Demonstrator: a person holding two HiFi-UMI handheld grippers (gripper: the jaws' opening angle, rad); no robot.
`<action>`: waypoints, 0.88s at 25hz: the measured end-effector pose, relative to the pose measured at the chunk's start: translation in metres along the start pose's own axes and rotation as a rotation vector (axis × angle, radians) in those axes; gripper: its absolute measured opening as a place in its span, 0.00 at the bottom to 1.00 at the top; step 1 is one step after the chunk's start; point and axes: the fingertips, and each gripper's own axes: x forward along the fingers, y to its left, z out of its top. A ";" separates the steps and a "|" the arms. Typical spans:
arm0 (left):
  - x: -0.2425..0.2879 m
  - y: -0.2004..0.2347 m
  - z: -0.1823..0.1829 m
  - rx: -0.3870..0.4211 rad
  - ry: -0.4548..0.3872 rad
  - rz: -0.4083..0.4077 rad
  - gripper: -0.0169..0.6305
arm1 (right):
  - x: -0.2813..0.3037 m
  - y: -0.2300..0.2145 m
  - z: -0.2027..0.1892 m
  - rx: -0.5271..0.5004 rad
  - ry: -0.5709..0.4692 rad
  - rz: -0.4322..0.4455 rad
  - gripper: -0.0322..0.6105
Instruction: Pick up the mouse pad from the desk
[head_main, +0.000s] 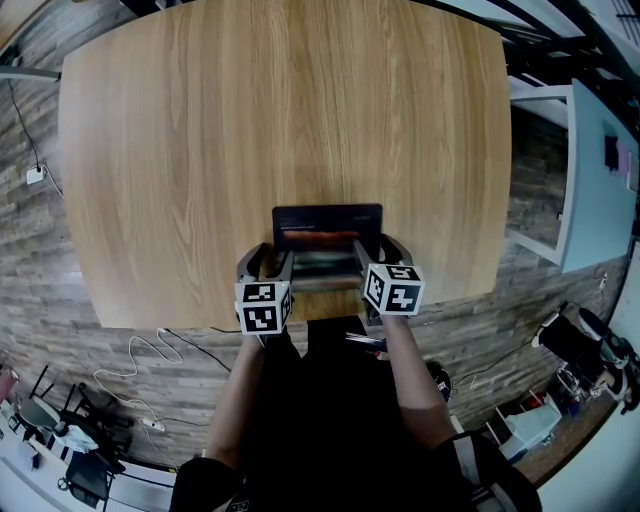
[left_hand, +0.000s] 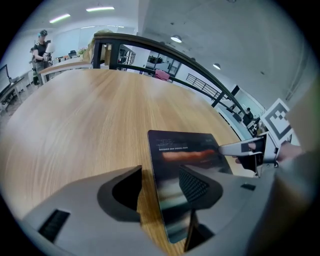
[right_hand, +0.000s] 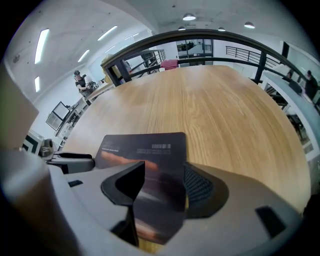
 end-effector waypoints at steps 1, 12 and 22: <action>0.000 -0.001 0.000 0.000 0.002 -0.005 0.38 | 0.000 -0.004 -0.001 0.008 0.002 -0.005 0.41; 0.003 -0.015 -0.005 0.011 0.009 -0.017 0.38 | 0.006 -0.003 -0.008 0.013 0.029 0.010 0.41; 0.005 -0.021 -0.006 0.038 0.013 -0.013 0.39 | 0.008 0.011 -0.009 0.002 0.035 0.041 0.41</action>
